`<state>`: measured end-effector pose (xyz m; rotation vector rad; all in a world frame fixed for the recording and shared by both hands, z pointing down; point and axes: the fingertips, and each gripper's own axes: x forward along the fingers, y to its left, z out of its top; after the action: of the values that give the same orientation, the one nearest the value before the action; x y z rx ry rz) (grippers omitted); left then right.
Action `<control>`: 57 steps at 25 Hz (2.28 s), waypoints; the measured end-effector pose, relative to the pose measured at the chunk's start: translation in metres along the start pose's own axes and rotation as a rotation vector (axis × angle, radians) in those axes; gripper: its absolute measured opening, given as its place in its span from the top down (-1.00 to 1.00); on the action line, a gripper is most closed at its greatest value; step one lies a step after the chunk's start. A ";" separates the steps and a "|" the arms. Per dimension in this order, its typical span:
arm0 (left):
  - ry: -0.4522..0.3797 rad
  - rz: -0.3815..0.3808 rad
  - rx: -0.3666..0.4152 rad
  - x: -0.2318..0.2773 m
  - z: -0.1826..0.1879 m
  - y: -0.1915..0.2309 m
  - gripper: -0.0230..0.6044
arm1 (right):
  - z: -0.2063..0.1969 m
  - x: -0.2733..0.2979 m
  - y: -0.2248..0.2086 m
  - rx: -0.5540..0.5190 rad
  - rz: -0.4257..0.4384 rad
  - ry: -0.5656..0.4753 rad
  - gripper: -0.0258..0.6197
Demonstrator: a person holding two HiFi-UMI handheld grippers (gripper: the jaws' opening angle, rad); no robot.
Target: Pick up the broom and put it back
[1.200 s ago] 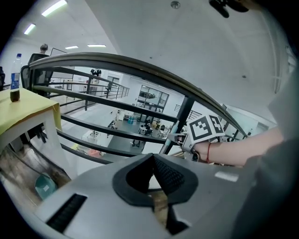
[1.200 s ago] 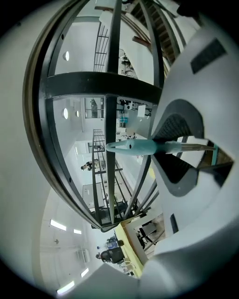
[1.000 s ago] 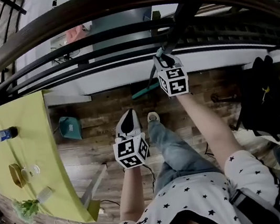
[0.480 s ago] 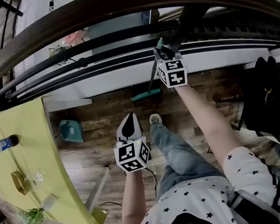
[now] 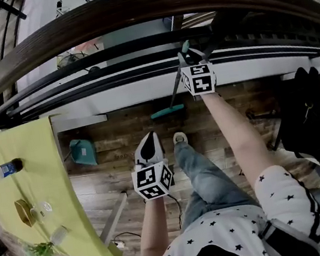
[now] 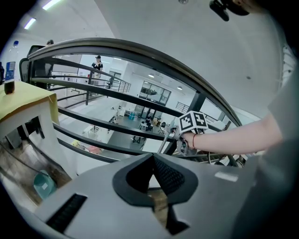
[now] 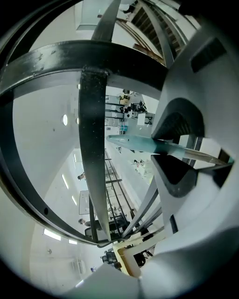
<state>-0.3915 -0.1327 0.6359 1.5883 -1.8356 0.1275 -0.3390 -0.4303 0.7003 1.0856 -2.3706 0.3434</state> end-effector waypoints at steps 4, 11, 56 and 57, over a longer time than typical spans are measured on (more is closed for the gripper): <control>0.006 -0.003 0.000 0.004 -0.001 0.002 0.89 | 0.001 0.014 -0.002 -0.017 -0.003 -0.006 0.62; 0.017 -0.003 -0.007 0.009 -0.003 0.005 0.89 | 0.009 0.032 -0.004 -0.045 -0.011 -0.013 0.60; -0.052 0.004 -0.007 -0.044 -0.002 -0.037 0.89 | 0.004 -0.083 0.009 0.005 0.042 -0.071 0.48; -0.056 0.008 -0.008 -0.048 -0.001 -0.039 0.89 | 0.004 -0.091 0.009 0.005 0.042 -0.074 0.51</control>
<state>-0.3553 -0.1017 0.5965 1.5942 -1.8829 0.0801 -0.2971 -0.3688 0.6478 1.0691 -2.4617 0.3291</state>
